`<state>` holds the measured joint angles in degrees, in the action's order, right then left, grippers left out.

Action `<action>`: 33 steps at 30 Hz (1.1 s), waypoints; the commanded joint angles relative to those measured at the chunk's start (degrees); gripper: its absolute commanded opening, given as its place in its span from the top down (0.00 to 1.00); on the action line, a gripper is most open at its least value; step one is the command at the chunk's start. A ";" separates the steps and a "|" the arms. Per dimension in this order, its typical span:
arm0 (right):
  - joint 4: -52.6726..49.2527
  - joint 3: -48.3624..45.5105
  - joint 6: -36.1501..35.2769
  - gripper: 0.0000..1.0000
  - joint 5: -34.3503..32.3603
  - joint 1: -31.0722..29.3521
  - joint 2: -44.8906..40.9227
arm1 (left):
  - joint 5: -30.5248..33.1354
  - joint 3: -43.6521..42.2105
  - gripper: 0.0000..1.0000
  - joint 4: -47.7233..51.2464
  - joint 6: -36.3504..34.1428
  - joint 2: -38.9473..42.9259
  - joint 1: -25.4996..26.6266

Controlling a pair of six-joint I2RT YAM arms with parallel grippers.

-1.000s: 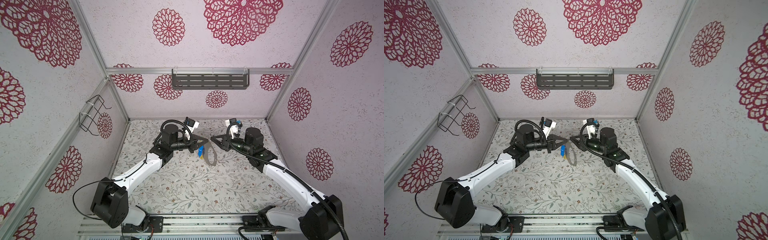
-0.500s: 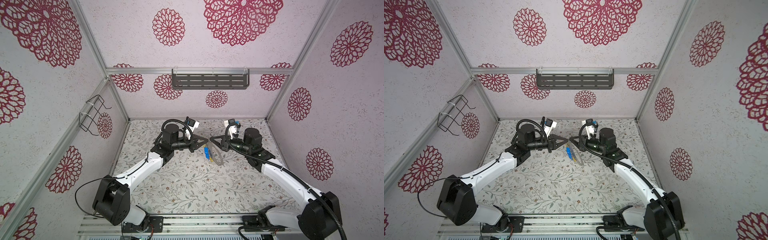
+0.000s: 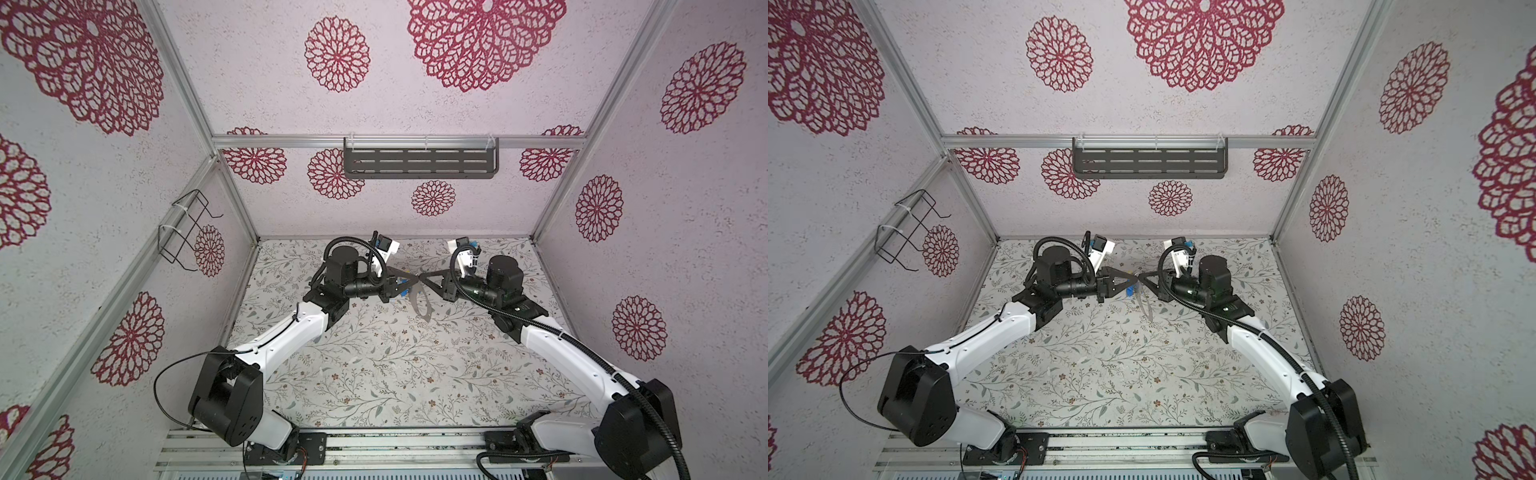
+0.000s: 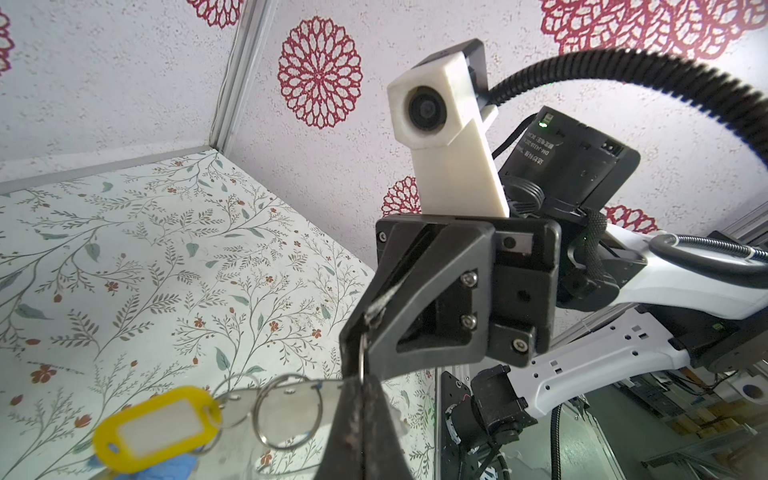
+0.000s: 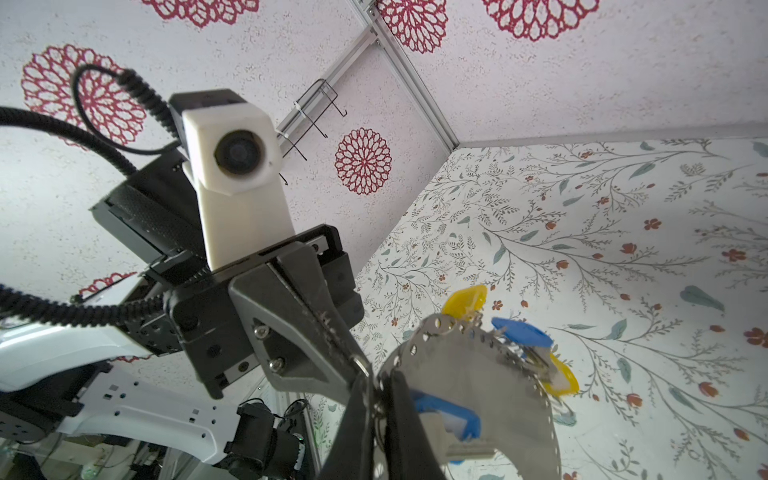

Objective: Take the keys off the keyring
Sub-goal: 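Hold the keyring plate upright between both grippers above the table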

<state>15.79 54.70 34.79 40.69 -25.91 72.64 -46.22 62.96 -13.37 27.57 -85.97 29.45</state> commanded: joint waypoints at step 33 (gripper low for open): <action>27.51 -8.42 15.88 1.00 -7.65 -0.09 -3.40 | 3.38 -9.73 0.60 -40.80 38.75 -0.07 -6.99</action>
<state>33.61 45.52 46.83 32.77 -25.98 68.90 -35.38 53.43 -35.55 56.47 -83.96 22.24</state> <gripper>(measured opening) 0.056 0.411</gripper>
